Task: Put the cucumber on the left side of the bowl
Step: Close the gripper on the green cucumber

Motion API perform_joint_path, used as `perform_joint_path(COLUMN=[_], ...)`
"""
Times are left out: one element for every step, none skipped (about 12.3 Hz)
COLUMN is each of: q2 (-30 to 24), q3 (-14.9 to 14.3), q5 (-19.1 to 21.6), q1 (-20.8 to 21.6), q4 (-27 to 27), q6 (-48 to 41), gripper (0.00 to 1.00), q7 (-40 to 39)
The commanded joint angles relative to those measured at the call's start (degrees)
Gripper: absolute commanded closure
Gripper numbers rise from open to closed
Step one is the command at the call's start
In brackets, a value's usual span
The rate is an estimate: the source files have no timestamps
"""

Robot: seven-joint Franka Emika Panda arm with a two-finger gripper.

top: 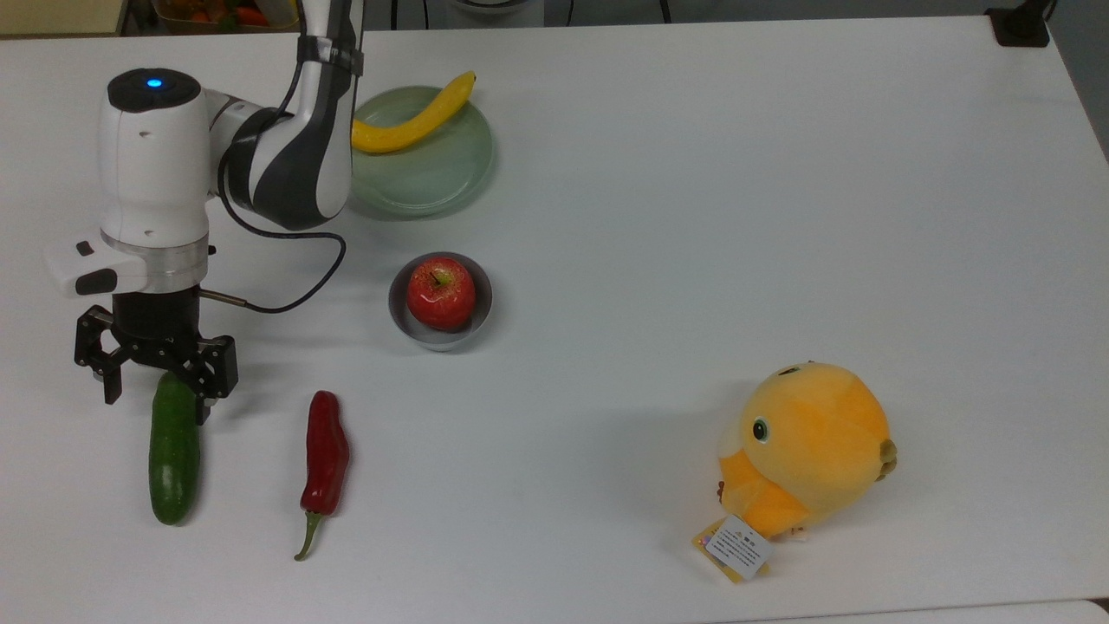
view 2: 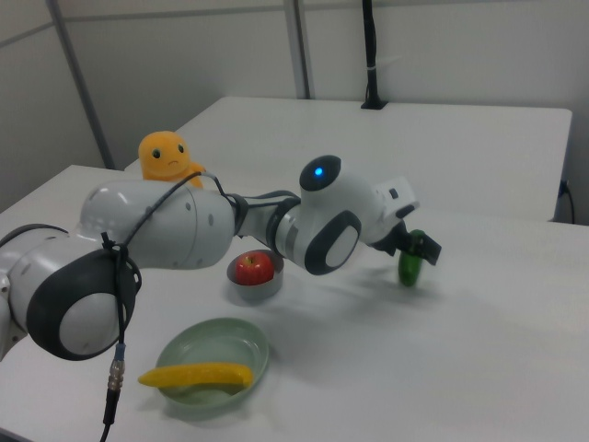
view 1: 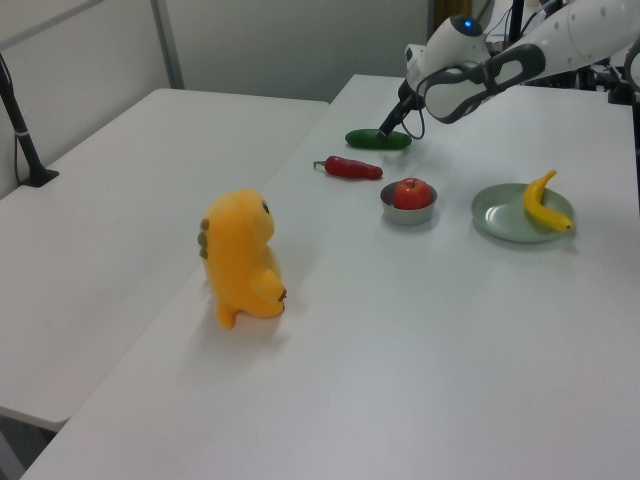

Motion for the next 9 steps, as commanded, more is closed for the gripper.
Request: perform_joint_path(q2=[2.32, 2.84, 2.93, 2.93, 2.93, 2.93, 2.93, 2.93, 2.76], q3=[1.06, 1.32, 1.59, 1.68, 1.68, 2.03, 2.03, 2.03, 2.03], q5=[-0.47, -0.65, -0.91, -1.09, -1.09, -1.09, -1.09, -1.09, -1.09], q1=[-0.96, -0.96, -0.96, -0.96, -0.96, -0.96, -0.96, -0.96, -0.88], q4=[1.64, 1.64, 1.64, 1.55, 1.38, 1.29, 1.20, 1.20, 1.20], q6=[1.08, 1.08, 1.08, 1.08, 1.08, 0.99, 0.99, 0.99, 0.99], gripper=[0.00, 0.00, 0.05, 0.08, 0.18, 0.36, 0.52, 0.67, 0.80], q7=[-0.63, -0.63, -0.63, -0.63, -0.63, -0.63, -0.63, -0.63, -0.63])
